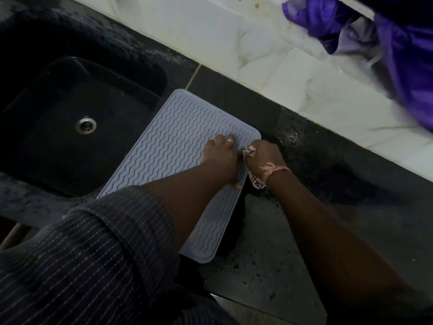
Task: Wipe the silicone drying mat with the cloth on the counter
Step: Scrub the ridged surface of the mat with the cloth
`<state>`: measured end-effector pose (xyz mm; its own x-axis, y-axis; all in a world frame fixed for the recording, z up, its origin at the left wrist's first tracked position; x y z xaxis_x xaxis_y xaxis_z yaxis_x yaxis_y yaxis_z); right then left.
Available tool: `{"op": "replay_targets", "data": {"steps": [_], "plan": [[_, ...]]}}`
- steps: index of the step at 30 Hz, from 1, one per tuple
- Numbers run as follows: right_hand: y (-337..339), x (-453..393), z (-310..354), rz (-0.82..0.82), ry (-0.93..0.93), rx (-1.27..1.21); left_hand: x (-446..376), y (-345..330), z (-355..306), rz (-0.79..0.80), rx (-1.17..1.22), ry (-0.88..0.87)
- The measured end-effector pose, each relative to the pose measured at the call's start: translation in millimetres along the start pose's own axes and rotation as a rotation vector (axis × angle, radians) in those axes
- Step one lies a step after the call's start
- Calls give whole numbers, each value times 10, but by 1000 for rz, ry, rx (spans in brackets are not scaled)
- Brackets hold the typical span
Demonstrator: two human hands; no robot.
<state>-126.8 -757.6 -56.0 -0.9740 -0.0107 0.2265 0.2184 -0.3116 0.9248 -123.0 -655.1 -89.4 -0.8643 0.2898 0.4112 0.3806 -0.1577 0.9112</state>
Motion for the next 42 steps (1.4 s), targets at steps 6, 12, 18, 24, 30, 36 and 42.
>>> {"op": "replay_targets", "data": {"steps": [6,12,18,24,30,36,42], "plan": [[-22,94,10,2,-56,-98,61,-22,44,99,60,-93],[-65,82,7,-2,-88,-102,340,-139,175,123,35,-44],[-122,291,62,-48,-67,-155,404,-230,190,165,-17,4],[-339,615,184,-25,-23,-197,407,-308,219,157,22,50],[-232,520,-46,-34,-111,-388,503,-271,259,50,143,42],[-29,220,-54,-111,-46,-267,707,-467,309,50,126,-16],[-217,309,130,-17,-39,-141,702,-428,283,114,57,27]]}}
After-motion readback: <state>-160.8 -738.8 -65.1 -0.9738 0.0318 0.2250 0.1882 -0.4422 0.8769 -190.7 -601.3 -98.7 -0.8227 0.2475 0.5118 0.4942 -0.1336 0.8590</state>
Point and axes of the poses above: each hand's wrist, its own x-axis away from the middle knuckle, its own y-axis out of the back of the hand, z = x × y, the point moved 10 cm from there along -x, towards the middle knuckle, and after that the axes turned 15 degrees about y, right-handed, at the moved point
